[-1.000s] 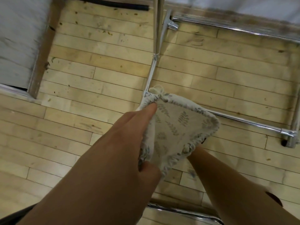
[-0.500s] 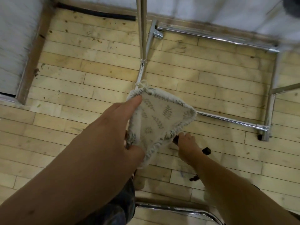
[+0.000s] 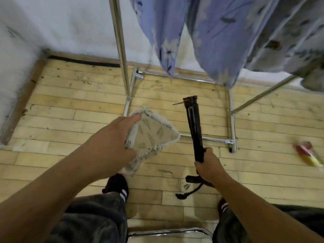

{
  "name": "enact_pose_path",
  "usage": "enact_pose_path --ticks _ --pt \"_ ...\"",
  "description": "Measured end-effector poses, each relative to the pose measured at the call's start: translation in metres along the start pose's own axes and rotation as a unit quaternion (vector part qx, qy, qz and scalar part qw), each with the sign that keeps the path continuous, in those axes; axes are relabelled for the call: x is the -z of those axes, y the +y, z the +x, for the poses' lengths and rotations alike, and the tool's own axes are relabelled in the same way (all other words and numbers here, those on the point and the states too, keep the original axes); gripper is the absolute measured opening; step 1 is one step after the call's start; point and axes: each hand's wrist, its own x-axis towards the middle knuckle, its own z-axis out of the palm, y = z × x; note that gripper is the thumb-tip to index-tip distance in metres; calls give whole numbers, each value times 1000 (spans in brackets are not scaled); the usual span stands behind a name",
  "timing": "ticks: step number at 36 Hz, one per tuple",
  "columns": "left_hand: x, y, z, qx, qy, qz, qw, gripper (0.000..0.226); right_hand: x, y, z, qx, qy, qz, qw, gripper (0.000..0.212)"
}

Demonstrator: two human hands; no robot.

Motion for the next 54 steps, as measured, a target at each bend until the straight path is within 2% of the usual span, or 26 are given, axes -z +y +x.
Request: enact_pose_path --ticks 7,15,20,35,43,49,54 --pt "-19 12 -22 -15 -21 14 1000 92 51 -2 -57 -6 18 143 990 51" --pt "-43 24 -48 -30 -17 45 998 88 104 -5 -130 16 37 293 955 48" --pt "-62 26 -69 -25 -22 79 996 86 124 -1 -166 35 23 331 943 36" --pt "-105 29 -118 -15 32 75 997 85 133 12 -198 70 -39 472 878 28" --pt "-106 34 -124 -2 35 68 997 95 133 15 -207 80 -62 545 833 29" --pt "-114 42 -123 -27 19 32 999 95 129 18 -207 61 -50 575 814 30" --pt "-120 40 -128 -47 12 -10 999 97 130 20 -208 64 3 576 815 32"
